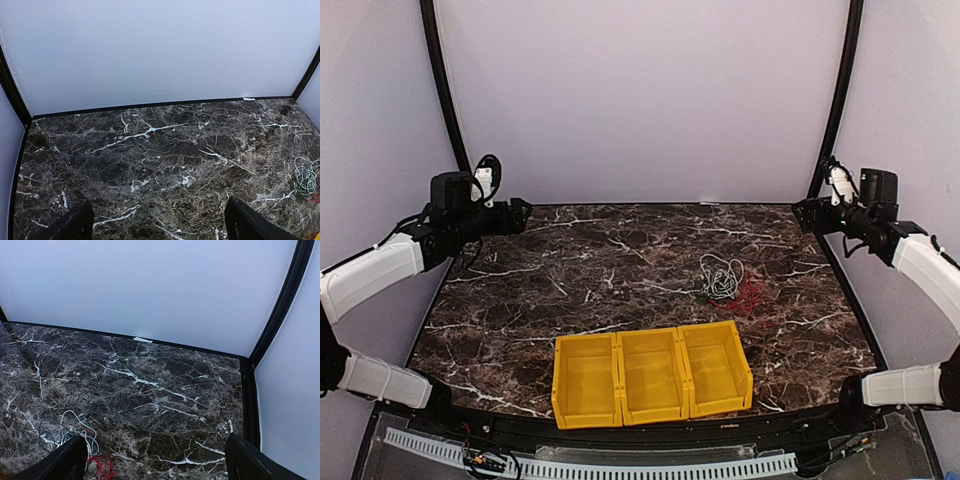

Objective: Untangle the cables

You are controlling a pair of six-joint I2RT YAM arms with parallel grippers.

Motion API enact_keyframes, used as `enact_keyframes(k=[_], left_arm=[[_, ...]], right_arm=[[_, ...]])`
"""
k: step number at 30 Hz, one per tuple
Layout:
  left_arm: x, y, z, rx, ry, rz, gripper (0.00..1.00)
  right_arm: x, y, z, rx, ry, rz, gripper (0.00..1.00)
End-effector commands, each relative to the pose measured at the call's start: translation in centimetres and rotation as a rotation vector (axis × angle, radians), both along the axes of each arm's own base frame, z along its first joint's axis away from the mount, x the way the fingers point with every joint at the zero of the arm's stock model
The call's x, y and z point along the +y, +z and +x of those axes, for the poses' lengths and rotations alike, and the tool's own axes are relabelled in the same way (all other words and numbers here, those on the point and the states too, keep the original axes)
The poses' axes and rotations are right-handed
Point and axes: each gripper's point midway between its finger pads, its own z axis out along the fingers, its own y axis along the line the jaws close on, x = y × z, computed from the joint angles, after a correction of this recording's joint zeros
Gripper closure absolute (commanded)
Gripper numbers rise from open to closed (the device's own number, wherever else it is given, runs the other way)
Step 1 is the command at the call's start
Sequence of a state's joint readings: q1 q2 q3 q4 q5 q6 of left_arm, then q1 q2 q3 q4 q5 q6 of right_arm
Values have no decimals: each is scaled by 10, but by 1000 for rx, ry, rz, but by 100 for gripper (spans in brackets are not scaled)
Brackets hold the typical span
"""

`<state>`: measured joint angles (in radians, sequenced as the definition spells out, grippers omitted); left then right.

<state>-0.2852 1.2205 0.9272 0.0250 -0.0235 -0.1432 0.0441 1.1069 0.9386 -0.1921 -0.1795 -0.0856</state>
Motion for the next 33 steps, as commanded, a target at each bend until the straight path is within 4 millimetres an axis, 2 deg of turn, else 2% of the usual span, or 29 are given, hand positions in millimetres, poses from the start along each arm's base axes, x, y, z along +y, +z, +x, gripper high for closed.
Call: enact_keyframes(k=[1, 3, 7, 12, 14, 18, 19, 21, 25, 30, 33], left_arm=[[-30, 6, -8, -60, -107, -14, 9], [-51, 2, -17, -55, -167, 10, 11], [-105, 2, -45, -54, -313, 34, 16], [-184, 3, -96, -50, -546, 54, 20], [-215, -3, -119, -14, -656, 71, 23], [-274, -24, -158, 114, -855, 126, 31], [-285, -33, -172, 143, -902, 170, 32], [-307, -53, -186, 186, -960, 269, 32], [-322, -93, -196, 247, -975, 466, 32], [-318, -124, -200, 277, -983, 623, 28], [-309, -141, -201, 305, -985, 702, 21]], right_arm=[[-7, 2, 2, -79, -10, 43, 2], [-2, -8, -3, -84, 52, 16, 2], [1, -21, -9, -85, 102, 26, 2], [12, -28, -17, -97, 194, 37, 2], [19, -30, -22, -102, 250, 37, 2], [33, -29, -32, -127, 354, 41, 2], [35, -29, -34, -134, 372, 40, 2], [38, -28, -37, -144, 402, 39, 2], [47, -28, -44, -158, 472, 32, 3], [52, -28, -48, -168, 519, 33, 3], [55, -27, -51, -173, 547, 30, 3]])
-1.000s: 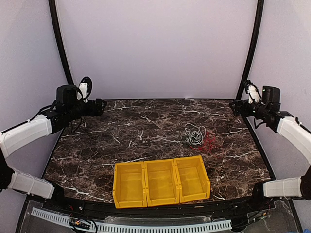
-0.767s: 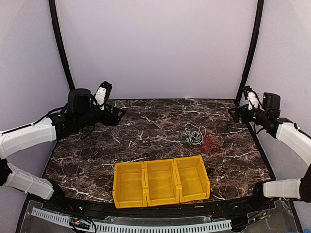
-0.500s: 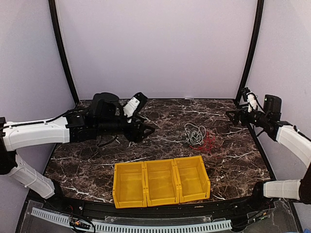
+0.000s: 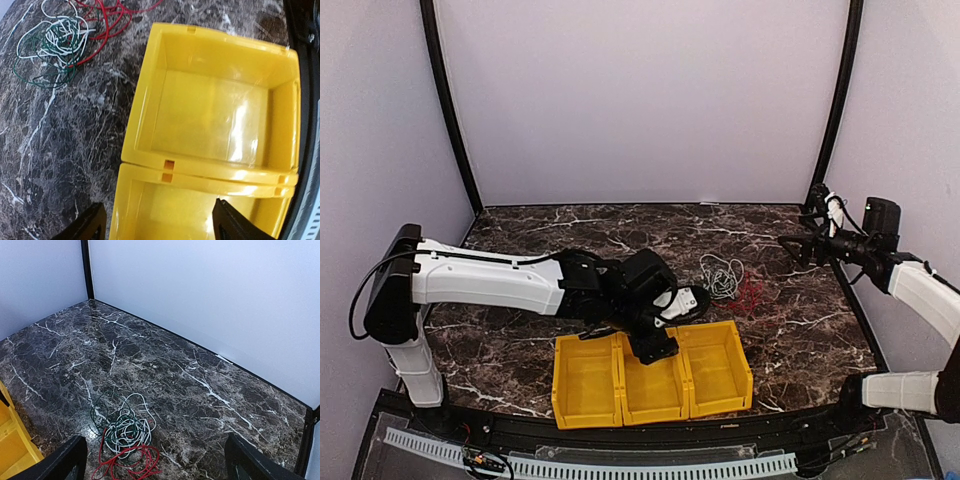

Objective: Untangle the cables

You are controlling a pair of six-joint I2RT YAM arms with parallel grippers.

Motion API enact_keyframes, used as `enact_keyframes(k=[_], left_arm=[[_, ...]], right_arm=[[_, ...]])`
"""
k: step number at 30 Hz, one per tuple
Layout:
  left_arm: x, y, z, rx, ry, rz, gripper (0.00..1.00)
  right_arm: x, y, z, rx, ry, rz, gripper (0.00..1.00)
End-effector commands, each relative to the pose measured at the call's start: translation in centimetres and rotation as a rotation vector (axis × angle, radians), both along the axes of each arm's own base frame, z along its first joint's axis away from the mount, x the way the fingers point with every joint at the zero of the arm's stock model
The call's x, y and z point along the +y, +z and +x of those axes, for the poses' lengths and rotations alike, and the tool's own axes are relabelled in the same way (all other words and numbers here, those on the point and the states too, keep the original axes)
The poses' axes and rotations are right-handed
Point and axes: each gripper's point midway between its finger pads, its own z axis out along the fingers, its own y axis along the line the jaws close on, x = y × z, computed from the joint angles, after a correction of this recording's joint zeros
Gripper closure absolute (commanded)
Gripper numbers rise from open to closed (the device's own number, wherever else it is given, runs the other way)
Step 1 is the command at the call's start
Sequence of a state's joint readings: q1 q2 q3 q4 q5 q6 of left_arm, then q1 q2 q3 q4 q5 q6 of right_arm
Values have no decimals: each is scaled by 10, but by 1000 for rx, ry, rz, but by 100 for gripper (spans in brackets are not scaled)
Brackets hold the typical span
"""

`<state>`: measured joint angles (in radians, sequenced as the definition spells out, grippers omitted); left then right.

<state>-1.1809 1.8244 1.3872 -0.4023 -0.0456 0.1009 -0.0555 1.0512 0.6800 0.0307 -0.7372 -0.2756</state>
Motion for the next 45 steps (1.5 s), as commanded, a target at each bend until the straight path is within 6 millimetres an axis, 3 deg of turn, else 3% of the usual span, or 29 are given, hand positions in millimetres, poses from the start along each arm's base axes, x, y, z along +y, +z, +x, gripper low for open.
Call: enact_keyframes(k=[1, 9, 16, 24, 34, 45], left_arm=[[23, -7, 7, -63, -12, 142, 20], [45, -24, 27, -163, 53, 258, 19], [63, -18, 57, -217, 177, 245, 28], [108, -15, 89, -256, 303, 214, 28], [184, -8, 152, -410, 492, 220, 24], [207, -4, 222, -542, 545, 259, 22]], right_arm=[[7, 11, -7, -69, 70, -6, 3], [9, 12, -9, -78, 91, -4, 3], [9, 13, -10, -79, 92, -3, 3], [10, 11, -10, -71, 98, -1, 3], [10, 14, -12, -76, 99, 2, 3], [12, 13, -14, -76, 112, 5, 3]])
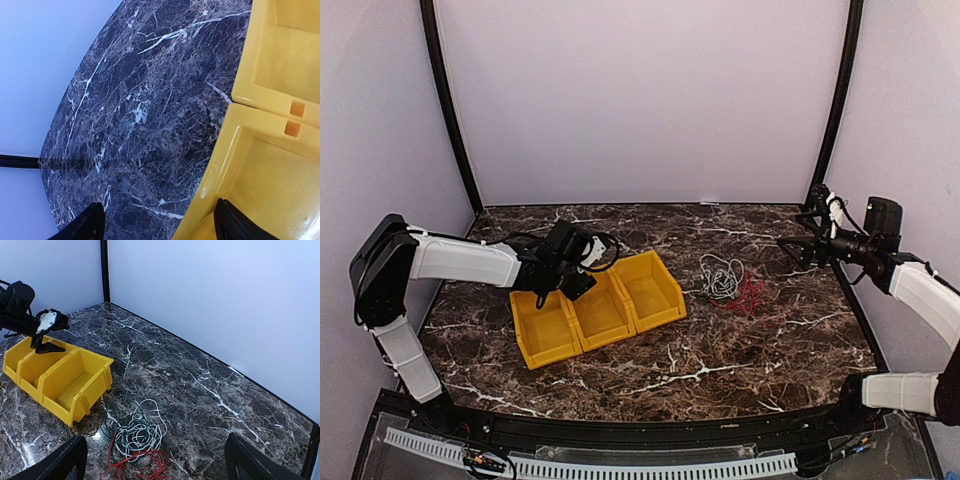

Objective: Untangle the cables

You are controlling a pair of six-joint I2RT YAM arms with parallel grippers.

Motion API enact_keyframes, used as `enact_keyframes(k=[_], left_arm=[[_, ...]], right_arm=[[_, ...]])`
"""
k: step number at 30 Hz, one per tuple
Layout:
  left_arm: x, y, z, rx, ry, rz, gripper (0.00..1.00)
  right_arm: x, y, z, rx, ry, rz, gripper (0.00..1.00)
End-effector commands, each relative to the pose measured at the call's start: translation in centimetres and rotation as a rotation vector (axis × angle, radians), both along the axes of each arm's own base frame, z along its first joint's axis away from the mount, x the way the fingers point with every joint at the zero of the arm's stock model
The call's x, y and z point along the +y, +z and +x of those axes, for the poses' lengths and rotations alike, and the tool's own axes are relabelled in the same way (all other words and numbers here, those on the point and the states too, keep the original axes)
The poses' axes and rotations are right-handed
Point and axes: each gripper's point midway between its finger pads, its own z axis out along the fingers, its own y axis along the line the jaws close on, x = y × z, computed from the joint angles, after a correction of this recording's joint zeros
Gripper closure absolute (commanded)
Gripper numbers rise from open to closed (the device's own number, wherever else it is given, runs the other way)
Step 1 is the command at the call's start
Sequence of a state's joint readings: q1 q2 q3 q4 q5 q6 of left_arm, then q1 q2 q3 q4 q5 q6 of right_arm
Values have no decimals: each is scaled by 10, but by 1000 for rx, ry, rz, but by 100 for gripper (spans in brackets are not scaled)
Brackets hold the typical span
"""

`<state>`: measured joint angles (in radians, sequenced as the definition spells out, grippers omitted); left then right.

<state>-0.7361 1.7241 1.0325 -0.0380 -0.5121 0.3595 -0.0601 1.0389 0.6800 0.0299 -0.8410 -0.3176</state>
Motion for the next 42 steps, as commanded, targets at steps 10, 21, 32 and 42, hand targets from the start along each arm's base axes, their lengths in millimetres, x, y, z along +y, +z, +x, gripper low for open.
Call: enact_keyframes(k=[10, 21, 32, 42], left_arm=[[-35, 104, 15, -174, -96, -133, 23], [-102, 244, -3, -409, -38, -824, 1], [-105, 222, -29, -340, -104, -955, 1], [-101, 216, -36, -365, -119, -901, 3]], right_arm=[[-8, -5, 10, -13, -45, -37, 4], [36, -9, 34, 100, 23, -303, 1], [80, 5, 55, 33, 93, -280, 1], [91, -60, 85, 317, 117, -453, 44]])
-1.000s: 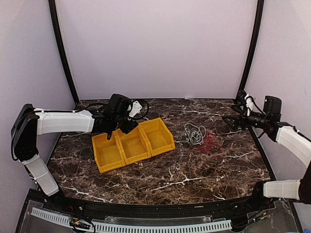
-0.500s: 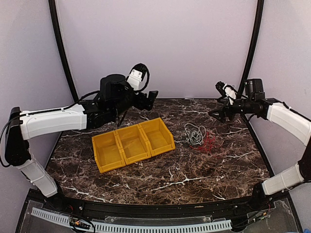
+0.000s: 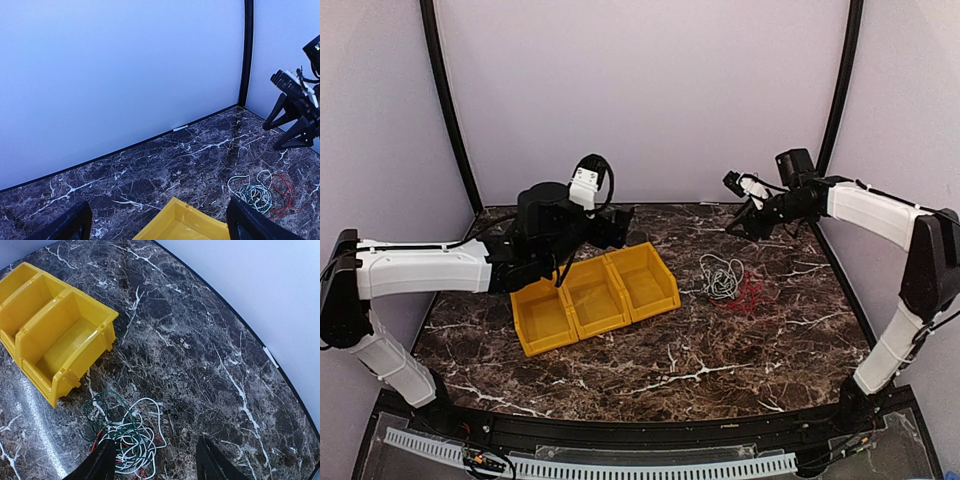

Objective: Untangle the cables

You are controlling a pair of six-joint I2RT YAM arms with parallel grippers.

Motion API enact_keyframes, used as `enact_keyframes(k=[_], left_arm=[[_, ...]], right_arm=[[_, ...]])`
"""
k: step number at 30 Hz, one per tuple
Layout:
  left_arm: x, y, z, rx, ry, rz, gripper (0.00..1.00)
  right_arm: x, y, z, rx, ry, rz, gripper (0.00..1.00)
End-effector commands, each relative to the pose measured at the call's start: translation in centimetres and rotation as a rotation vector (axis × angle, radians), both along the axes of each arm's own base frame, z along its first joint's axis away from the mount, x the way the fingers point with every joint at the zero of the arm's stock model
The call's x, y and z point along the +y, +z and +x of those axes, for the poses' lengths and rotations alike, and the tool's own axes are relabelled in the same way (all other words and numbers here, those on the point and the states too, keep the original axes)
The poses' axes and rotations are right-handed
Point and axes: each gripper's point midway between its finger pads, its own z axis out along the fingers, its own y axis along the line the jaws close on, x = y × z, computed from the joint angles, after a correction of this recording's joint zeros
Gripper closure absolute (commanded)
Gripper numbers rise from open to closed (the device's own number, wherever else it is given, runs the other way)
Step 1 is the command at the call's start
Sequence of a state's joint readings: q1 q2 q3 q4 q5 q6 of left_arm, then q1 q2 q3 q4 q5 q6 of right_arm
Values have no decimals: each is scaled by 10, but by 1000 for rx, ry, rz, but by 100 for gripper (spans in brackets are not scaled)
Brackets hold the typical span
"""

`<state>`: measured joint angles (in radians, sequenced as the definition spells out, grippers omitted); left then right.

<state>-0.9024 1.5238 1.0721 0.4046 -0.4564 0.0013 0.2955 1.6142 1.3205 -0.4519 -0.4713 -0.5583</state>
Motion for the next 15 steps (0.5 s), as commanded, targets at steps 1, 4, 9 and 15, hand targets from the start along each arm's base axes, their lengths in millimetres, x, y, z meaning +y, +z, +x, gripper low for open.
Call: enact_keyframes(k=[1, 4, 9, 15], left_arm=[[-8, 22, -13, -36, -86, -50, 6], [-30, 8, -13, 36, -172, 11, 19], [-46, -5, -14, 146, -223, 43, 32], [-53, -10, -17, 155, -253, 49, 32]], right_arm=[[-6, -26, 3, 99, -45, -88, 44], [-9, -38, 5, 114, -68, -110, 44], [-15, -62, 7, 161, -97, -154, 47], [-14, -86, 9, 222, -105, -166, 49]])
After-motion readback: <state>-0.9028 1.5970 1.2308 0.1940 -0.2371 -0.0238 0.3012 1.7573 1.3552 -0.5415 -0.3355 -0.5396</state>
